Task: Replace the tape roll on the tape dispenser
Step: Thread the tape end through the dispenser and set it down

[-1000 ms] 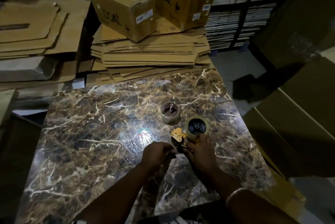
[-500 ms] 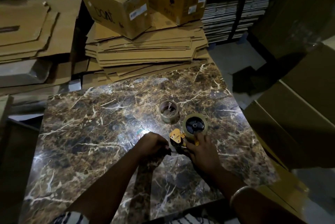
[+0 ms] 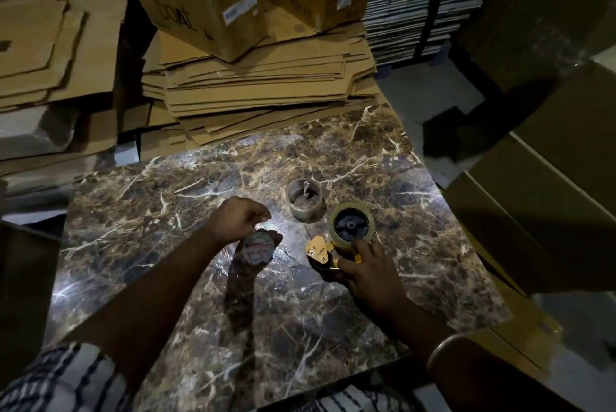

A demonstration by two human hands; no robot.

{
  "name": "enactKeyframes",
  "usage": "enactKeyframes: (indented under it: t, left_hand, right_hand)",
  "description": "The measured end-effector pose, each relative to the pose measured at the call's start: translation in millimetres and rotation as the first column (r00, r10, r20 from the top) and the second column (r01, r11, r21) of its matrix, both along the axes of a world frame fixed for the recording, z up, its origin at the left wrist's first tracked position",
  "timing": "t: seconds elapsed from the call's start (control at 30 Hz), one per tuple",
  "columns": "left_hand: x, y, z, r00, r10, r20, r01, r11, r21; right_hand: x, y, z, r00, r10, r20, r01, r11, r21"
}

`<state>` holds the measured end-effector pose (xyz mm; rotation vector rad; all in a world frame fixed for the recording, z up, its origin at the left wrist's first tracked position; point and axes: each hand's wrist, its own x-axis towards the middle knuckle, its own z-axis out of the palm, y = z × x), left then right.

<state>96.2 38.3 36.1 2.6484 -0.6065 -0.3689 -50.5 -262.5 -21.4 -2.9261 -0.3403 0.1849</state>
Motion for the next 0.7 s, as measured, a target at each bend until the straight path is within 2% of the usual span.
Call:
enactKeyframes:
  t: [0.13,0.23,0.43,0.7]
  left_hand:
    - [-33.5,-23.1,-12.5,0.961,-0.151,-0.230,0.161,0.987,0.027]
    - [-70.9,-44.3,-28.1,0.936,-0.150,-0.319,0.168,0.985,0.031]
    - [-119.5,-90.3,-42.7,0.962,0.078,-0.262,-0.059,0.995,0.080]
    - [-132.0,-122.1,-42.7,0.867,0.358,-0.346,-0.385,0.923,-0.012]
  right_hand:
    - [0.3,1.0,1.7,1.000,0.002,-0.023,-0.002,1.000,-0.021]
    - [0.2,-0.2,1.0,1.000,0.004,-0.008,-0.004,1.000,-0.019]
    - [0.9,1.1,-0.2,1.000,-0.006,0.000,0.006,1.000,-0.007]
    - [0.5,1.1,1.1,1.000,0.007,0.027,-0.008,1.000,0.020]
